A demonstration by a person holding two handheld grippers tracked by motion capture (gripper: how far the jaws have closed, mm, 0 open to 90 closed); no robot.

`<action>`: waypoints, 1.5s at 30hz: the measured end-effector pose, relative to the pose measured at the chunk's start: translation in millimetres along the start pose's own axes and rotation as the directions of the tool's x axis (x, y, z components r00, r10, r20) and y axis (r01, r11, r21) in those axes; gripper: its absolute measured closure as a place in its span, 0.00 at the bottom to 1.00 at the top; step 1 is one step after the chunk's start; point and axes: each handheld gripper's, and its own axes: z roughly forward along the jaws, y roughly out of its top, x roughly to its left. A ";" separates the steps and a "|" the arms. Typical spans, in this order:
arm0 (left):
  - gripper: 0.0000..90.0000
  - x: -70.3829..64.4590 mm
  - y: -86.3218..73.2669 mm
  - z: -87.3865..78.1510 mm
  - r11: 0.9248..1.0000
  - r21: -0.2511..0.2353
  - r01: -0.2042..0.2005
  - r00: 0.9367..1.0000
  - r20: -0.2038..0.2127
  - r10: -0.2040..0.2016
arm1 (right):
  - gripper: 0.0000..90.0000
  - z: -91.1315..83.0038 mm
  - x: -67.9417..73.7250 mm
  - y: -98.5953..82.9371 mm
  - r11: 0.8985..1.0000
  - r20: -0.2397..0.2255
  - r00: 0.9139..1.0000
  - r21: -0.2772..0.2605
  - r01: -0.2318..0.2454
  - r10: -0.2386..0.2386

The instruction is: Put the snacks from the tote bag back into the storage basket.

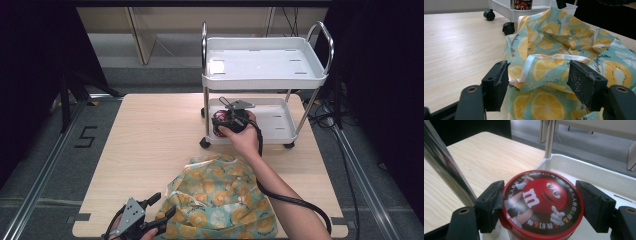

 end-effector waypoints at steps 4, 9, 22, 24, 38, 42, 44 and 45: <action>0.36 0.1 0.0 0.2 1.000 -0.002 0.000 1.000 0.002 0.000 | 0.30 2.0 1.0 -1.7 1.000 0.001 1.000 0.019 -0.011 0.011; 0.36 -0.1 -0.2 0.2 1.000 -0.001 0.008 1.000 -0.002 -0.008 | 0.30 7.1 1.7 -4.2 1.000 0.003 1.000 0.011 0.002 -0.003; 0.36 0.5 -0.8 1.5 1.000 -0.013 0.007 1.000 0.008 -0.007 | 0.30 7.1 8.1 -10.4 1.000 -0.015 1.000 0.027 -0.005 0.006; 0.36 0.0 -0.2 0.2 1.000 -0.001 0.007 1.000 0.000 -0.007 | 0.30 7.2 8.6 -11.7 1.000 -0.014 1.000 0.029 -0.006 0.007; 0.36 0.2 -0.4 0.7 1.000 -0.004 0.007 1.000 0.004 -0.007 | 0.30 5.8 12.3 -12.8 0.999 -0.027 0.999 0.033 0.024 -0.023; 0.36 -0.1 -0.2 0.2 1.000 0.001 0.006 1.000 0.000 -0.006 | 0.30 4.4 12.5 -13.5 0.999 -0.027 0.999 0.037 0.019 -0.018; 0.36 -0.2 -0.3 0.3 1.000 0.001 0.006 1.000 0.000 -0.006 | 0.30 5.9 12.2 -14.2 0.999 -0.032 0.999 0.034 0.029 -0.028; 0.36 0.0 -0.4 0.7 1.000 -0.003 0.007 1.000 0.003 -0.007 | 0.30 5.8 13.2 -15.0 0.999 -0.027 0.999 0.038 0.019 -0.018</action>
